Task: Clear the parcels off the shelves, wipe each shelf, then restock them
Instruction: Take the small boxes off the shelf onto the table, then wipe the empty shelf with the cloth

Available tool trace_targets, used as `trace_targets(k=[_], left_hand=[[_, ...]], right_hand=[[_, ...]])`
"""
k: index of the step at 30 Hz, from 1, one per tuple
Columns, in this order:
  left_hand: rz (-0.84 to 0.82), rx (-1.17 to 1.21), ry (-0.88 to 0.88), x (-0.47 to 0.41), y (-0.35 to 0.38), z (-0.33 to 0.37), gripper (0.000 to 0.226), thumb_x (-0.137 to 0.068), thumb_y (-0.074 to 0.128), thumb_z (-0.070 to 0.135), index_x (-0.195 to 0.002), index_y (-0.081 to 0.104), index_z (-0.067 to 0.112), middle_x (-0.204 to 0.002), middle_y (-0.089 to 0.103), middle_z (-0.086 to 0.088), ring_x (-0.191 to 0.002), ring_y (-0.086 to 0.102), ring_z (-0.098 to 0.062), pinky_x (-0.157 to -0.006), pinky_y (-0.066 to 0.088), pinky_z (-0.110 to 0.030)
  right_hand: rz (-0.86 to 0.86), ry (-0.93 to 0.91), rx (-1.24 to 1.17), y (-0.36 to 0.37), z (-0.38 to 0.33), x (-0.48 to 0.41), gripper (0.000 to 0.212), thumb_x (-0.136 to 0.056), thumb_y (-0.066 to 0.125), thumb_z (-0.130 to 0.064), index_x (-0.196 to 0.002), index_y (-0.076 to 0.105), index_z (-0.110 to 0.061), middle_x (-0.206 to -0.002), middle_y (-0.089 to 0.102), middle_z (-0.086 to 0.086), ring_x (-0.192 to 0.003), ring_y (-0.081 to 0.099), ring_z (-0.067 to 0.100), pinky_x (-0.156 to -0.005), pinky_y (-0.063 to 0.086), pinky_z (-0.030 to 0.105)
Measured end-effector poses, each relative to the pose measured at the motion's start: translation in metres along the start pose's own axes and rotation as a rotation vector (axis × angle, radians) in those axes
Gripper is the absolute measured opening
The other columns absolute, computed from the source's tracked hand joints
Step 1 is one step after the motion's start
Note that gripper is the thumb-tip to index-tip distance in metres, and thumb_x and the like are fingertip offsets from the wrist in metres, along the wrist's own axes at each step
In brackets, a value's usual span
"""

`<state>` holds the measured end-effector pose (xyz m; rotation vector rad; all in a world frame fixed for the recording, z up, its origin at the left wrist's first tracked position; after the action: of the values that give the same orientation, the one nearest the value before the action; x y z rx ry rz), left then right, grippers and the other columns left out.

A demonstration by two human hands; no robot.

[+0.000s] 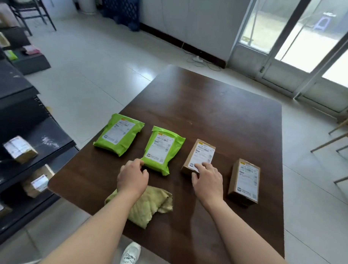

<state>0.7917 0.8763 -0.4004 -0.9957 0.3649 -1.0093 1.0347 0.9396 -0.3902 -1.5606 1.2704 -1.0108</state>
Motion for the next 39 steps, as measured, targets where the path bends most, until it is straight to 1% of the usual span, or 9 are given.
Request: trace_targets(k=[6, 12, 18, 22, 27, 31, 33, 36, 39], left_hand=[[-0.03, -0.042, -0.122, 0.015, -0.011, -0.063, 0.032, -0.091, 0.055, 0.028, -0.122, 0.057, 0.021, -0.12, 0.056, -0.003, -0.112, 0.049, -0.024, -0.093, 0.044, -0.038], [-0.095, -0.052, -0.167, 0.013, -0.006, -0.097, 0.04, -0.091, 0.057, 0.028, -0.13, 0.054, 0.021, -0.127, 0.054, -0.003, -0.118, 0.049, -0.023, -0.097, 0.044, -0.038], [-0.208, -0.049, -0.202, 0.003, 0.015, -0.12, 0.052, -0.087, 0.064, 0.031, -0.136, 0.05, 0.02, -0.13, 0.057, -0.002, -0.122, 0.051, -0.023, -0.1, 0.044, -0.036], [-0.263, -0.037, -0.192, -0.005, 0.03, -0.13, 0.047, -0.086, 0.064, 0.029, -0.131, 0.053, 0.02, -0.125, 0.061, -0.001, -0.116, 0.055, -0.022, -0.096, 0.046, -0.034], [-0.256, -0.035, -0.137, -0.013, 0.029, -0.128, 0.016, -0.09, 0.056, 0.029, -0.102, 0.065, 0.024, -0.103, 0.067, 0.0, -0.1, 0.06, -0.024, -0.076, 0.045, -0.03], [-0.219, 0.082, -0.13, -0.017, 0.013, -0.127, 0.012, -0.09, 0.053, 0.028, -0.08, 0.054, 0.02, -0.083, 0.062, 0.003, -0.086, 0.057, -0.025, -0.067, 0.04, -0.031], [-0.198, 0.158, -0.139, -0.019, 0.001, -0.126, 0.01, -0.089, 0.052, 0.025, -0.082, 0.052, 0.018, -0.081, 0.058, 0.004, -0.083, 0.055, -0.024, -0.066, 0.038, -0.031], [-0.163, 0.257, -0.138, -0.02, -0.021, -0.123, 0.005, -0.088, 0.054, 0.017, -0.093, 0.054, 0.016, -0.088, 0.058, 0.003, -0.085, 0.056, -0.022, -0.068, 0.04, -0.031], [-0.121, 0.403, -0.138, -0.018, -0.048, -0.119, 0.023, -0.085, 0.052, 0.005, -0.104, 0.05, 0.018, -0.097, 0.06, 0.0, -0.089, 0.058, -0.02, -0.07, 0.044, -0.029]], right_hand=[[-0.106, -0.068, -0.007, 0.037, -0.039, 0.017, 0.042, -0.096, 0.048, -0.036, -0.137, 0.051, -0.026, -0.144, 0.045, -0.001, -0.131, 0.041, 0.021, -0.109, 0.029, 0.034], [-0.199, -0.107, -0.007, 0.076, -0.067, 0.026, 0.043, -0.096, 0.049, -0.037, -0.138, 0.05, -0.025, -0.143, 0.045, -0.001, -0.129, 0.042, 0.021, -0.108, 0.03, 0.033], [-0.315, -0.056, 0.038, 0.114, -0.073, 0.027, 0.047, -0.096, 0.05, -0.035, -0.141, 0.045, -0.023, -0.14, 0.047, 0.0, -0.128, 0.042, 0.023, -0.106, 0.032, 0.034], [-0.351, 0.002, 0.079, 0.132, -0.075, 0.027, 0.047, -0.094, 0.051, -0.037, -0.139, 0.045, -0.025, -0.131, 0.052, 0.002, -0.123, 0.046, 0.023, -0.103, 0.036, 0.036], [-0.343, 0.052, 0.076, 0.139, -0.079, 0.029, 0.029, -0.095, 0.048, -0.032, -0.12, 0.061, -0.025, -0.117, 0.059, 0.001, -0.112, 0.05, 0.023, -0.096, 0.039, 0.036], [-0.257, 0.101, -0.067, 0.124, -0.087, 0.027, 0.023, -0.094, 0.047, -0.025, -0.111, 0.062, -0.02, -0.11, 0.061, 0.002, -0.108, 0.053, 0.025, -0.094, 0.041, 0.037], [-0.216, 0.139, -0.18, 0.112, -0.092, 0.026, 0.019, -0.093, 0.049, -0.022, -0.108, 0.061, -0.019, -0.104, 0.066, 0.003, -0.103, 0.057, 0.027, -0.09, 0.043, 0.037], [-0.177, 0.144, -0.282, 0.094, -0.105, 0.023, 0.016, -0.093, 0.051, -0.023, -0.106, 0.061, -0.023, -0.099, 0.069, 0.002, -0.099, 0.06, 0.028, -0.085, 0.044, 0.035], [-0.159, 0.074, -0.347, 0.075, -0.127, 0.017, 0.016, -0.092, 0.052, -0.023, -0.105, 0.061, -0.023, -0.098, 0.068, 0.002, -0.096, 0.06, 0.026, -0.08, 0.046, 0.035]])
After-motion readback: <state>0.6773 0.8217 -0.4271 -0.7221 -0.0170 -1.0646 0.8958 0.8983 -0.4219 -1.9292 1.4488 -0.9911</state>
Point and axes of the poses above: each hand's wrist, its own x-axis away from the middle knuckle, its own y-axis out of the palm, z = x × y, the point moved 9 cm from there along -x, towards the middle knuckle
